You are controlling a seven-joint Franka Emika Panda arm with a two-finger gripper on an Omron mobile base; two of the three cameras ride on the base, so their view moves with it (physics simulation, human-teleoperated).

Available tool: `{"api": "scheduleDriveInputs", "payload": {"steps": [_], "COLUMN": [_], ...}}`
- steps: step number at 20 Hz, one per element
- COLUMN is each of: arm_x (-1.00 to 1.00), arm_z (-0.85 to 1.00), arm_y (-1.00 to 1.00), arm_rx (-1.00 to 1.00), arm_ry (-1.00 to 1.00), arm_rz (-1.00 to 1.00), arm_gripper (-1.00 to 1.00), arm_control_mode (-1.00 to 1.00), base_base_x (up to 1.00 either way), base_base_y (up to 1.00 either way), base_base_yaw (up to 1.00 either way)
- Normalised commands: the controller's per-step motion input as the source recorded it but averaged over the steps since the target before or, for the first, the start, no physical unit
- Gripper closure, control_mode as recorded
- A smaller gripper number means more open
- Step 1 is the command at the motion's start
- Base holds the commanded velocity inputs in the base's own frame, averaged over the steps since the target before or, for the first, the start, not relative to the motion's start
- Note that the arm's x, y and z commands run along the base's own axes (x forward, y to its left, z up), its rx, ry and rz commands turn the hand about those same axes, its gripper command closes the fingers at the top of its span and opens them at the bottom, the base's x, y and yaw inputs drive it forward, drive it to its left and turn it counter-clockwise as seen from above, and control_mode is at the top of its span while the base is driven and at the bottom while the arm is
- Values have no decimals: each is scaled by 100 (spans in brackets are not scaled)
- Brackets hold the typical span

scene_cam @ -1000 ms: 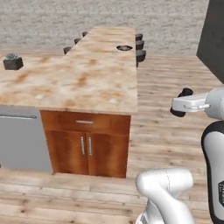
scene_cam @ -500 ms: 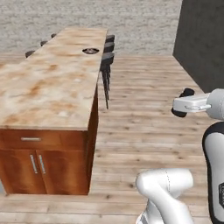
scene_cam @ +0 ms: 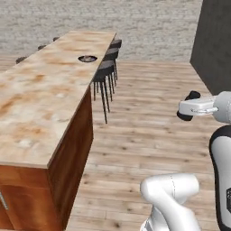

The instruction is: Retrieve the shaker from the cabinet and place it next the steak on a plate on the dining table.

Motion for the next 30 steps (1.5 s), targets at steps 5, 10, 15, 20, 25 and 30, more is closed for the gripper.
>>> {"api": "scheduleDriveInputs", "payload": {"steps": [5,10,15,20,25,30], "arm_x": [0,0,0,0,0,0], "arm_z": [0,0,0,0,0,0], "arm_y": [0,0,0,0,0,0], "arm_rx": [0,0,0,0,0,0], "arm_ry": [0,0,0,0,0,0], "arm_rz": [0,0,0,0,0,0], "arm_gripper": [100,100,100,100,100,100], "arm_control_mode": [100,100,100,100,100,100], "base_base_x": [100,100,100,93,52,49], "base_base_y": [-78,-70,-69,-91,-100,-100], "base_base_yaw": [23,29,47,46,38,38]}}
